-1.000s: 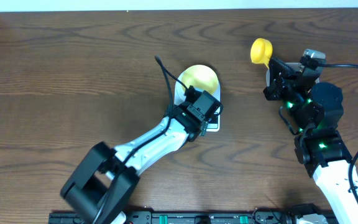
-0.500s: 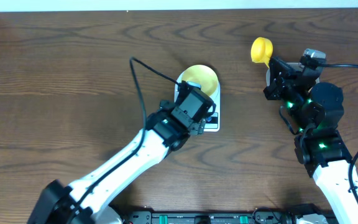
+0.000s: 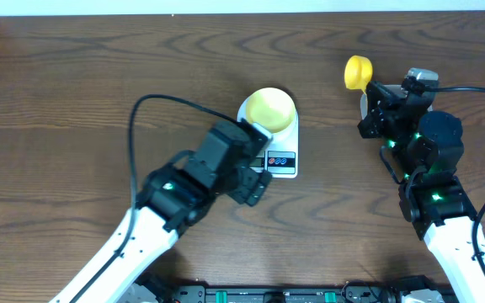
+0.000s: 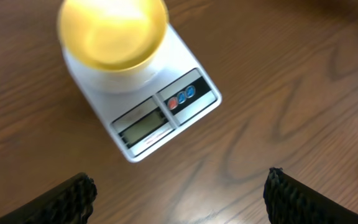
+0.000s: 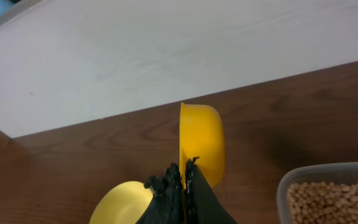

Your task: Scoop item into bowl and weigh 50g on scale

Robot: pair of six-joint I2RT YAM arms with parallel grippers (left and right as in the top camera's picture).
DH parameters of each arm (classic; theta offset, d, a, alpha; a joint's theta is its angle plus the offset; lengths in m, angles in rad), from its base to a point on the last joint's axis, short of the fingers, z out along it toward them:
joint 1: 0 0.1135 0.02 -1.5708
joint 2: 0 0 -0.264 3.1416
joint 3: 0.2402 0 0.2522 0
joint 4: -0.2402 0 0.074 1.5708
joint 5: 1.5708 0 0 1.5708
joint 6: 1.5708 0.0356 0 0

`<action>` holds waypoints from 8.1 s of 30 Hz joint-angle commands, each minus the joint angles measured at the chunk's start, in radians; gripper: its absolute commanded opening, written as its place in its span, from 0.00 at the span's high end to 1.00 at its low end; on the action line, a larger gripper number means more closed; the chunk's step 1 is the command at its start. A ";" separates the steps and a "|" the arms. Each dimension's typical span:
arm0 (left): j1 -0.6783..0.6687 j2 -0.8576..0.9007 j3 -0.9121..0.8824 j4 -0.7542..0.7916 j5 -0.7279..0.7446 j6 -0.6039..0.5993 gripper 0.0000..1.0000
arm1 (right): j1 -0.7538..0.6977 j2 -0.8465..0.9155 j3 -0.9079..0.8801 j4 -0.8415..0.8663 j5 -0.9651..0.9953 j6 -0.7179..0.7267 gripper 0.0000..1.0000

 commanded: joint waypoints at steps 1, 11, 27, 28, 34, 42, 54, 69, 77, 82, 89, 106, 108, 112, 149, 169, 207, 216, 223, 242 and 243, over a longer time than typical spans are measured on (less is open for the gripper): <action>0.053 -0.024 -0.009 -0.015 0.024 0.072 0.12 | -0.019 -0.008 0.026 0.001 0.040 -0.029 0.99; 0.147 0.046 -0.009 0.063 -0.093 0.074 0.12 | -0.062 -0.005 0.026 -0.010 0.043 -0.043 0.99; 0.150 0.168 -0.009 0.152 -0.092 0.074 0.12 | -0.094 0.007 0.026 -0.021 0.093 -0.089 0.99; 0.150 0.168 -0.009 0.152 -0.092 0.074 0.11 | -0.094 0.010 0.026 -0.020 0.093 -0.089 0.99; 0.150 0.168 -0.009 0.151 -0.092 0.073 0.12 | -0.094 0.030 0.026 -0.017 0.101 -0.089 0.99; 0.150 0.168 -0.009 0.151 -0.092 0.073 0.12 | -0.094 0.035 0.026 -0.014 0.130 -0.089 0.99; 0.150 0.168 -0.009 0.161 -0.088 0.124 0.12 | -0.095 0.035 0.026 0.011 0.162 -0.084 0.99; 0.150 0.168 -0.010 0.167 -0.001 0.223 0.12 | -0.095 0.035 0.026 0.010 0.140 -0.084 0.99; 0.197 0.168 -0.010 0.194 0.170 0.276 0.12 | -0.095 0.035 0.026 0.010 0.139 -0.084 0.99; 0.268 0.168 -0.010 0.203 0.253 0.275 0.12 | -0.095 0.035 0.026 0.007 0.139 -0.084 0.99; 0.310 0.168 -0.010 0.206 0.320 0.308 0.12 | -0.095 0.035 0.026 0.006 0.139 -0.084 0.99; 0.310 0.171 -0.010 0.200 0.320 0.291 0.11 | -0.095 0.035 0.026 -0.021 0.120 -0.084 0.99; 0.310 0.171 -0.010 0.200 0.320 0.272 0.11 | -0.095 0.035 0.026 -0.024 0.120 -0.084 0.99; 0.310 0.171 -0.010 0.200 0.320 0.270 0.11 | -0.095 0.035 0.026 -0.019 0.121 -0.084 0.99; 0.310 0.171 -0.010 0.196 0.319 0.270 0.11 | -0.095 0.035 0.026 -0.021 0.111 -0.084 0.99; 0.310 0.171 -0.010 0.196 0.319 0.270 0.12 | -0.095 0.037 0.026 -0.129 0.100 -0.209 0.99; 0.310 0.171 -0.010 0.196 0.319 0.270 0.12 | -0.134 0.047 0.026 -0.189 0.084 -0.269 0.99; 0.310 0.171 -0.010 0.196 0.319 0.270 0.12 | -0.134 0.047 0.026 -0.204 0.084 -0.269 0.99; 0.310 0.171 -0.010 0.196 0.319 0.270 0.12 | -0.134 0.047 0.026 -0.212 0.084 -0.285 0.99; 0.310 0.171 -0.010 0.196 0.319 0.270 0.12 | -0.132 0.046 0.026 -0.195 0.055 -0.407 0.99; 0.310 0.171 -0.010 0.196 0.319 0.270 0.12 | -0.132 0.046 0.026 -0.194 0.050 -0.387 0.99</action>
